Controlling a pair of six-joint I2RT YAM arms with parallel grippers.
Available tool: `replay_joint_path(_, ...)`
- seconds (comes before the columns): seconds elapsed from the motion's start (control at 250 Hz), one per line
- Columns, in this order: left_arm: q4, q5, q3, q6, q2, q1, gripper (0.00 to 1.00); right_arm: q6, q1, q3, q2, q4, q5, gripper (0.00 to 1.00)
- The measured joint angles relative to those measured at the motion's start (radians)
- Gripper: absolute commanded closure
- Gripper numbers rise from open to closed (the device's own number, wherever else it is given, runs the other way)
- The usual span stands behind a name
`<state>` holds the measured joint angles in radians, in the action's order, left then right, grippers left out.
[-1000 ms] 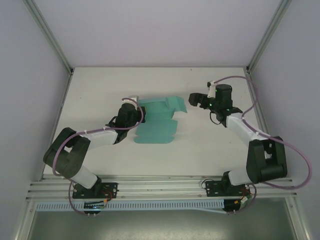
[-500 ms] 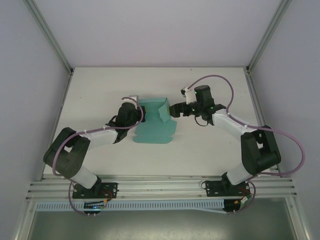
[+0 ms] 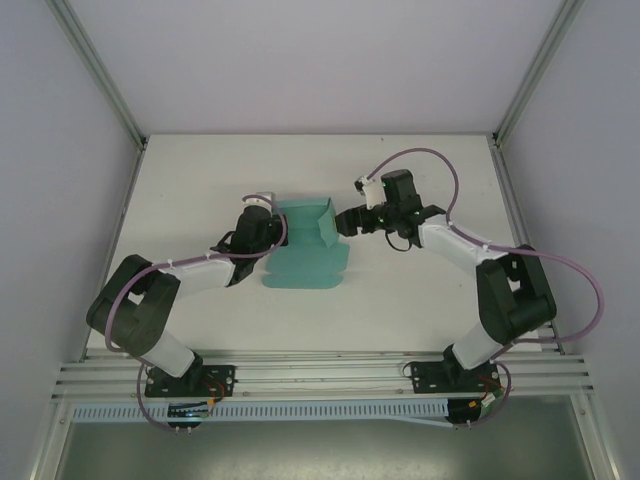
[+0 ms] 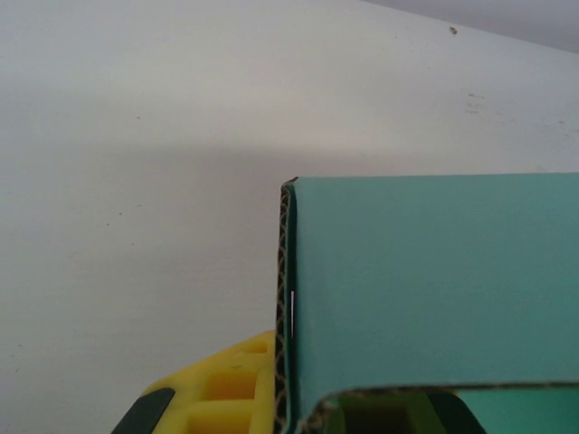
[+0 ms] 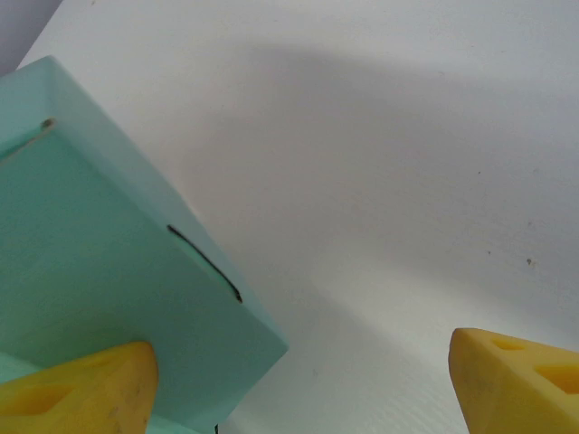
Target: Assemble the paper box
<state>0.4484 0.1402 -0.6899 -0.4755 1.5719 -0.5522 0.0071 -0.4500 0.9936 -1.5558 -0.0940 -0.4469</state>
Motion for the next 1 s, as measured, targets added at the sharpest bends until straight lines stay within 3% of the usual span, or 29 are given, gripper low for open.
replay_joint_path(0.352,0.003,-0.042,-0.019,0.004,0.006,-0.004,1.00,-0.138,0.003,-0.005,0.066,-0.091,-0.103,0.25)
replay_joint_path(0.612,-0.008,-0.070,-0.055,0.024,0.033,-0.004,1.00,-0.170,-0.023,0.072,-0.014,-0.124,-0.111,0.26)
replay_joint_path(0.739,-0.009,-0.074,-0.062,0.026,0.040,-0.004,1.00,-0.166,-0.048,0.098,-0.039,-0.123,-0.068,0.27)
replay_joint_path(0.999,-0.019,-0.073,-0.063,0.027,0.044,-0.004,1.00,-0.114,-0.091,0.100,-0.053,-0.087,0.092,0.41)
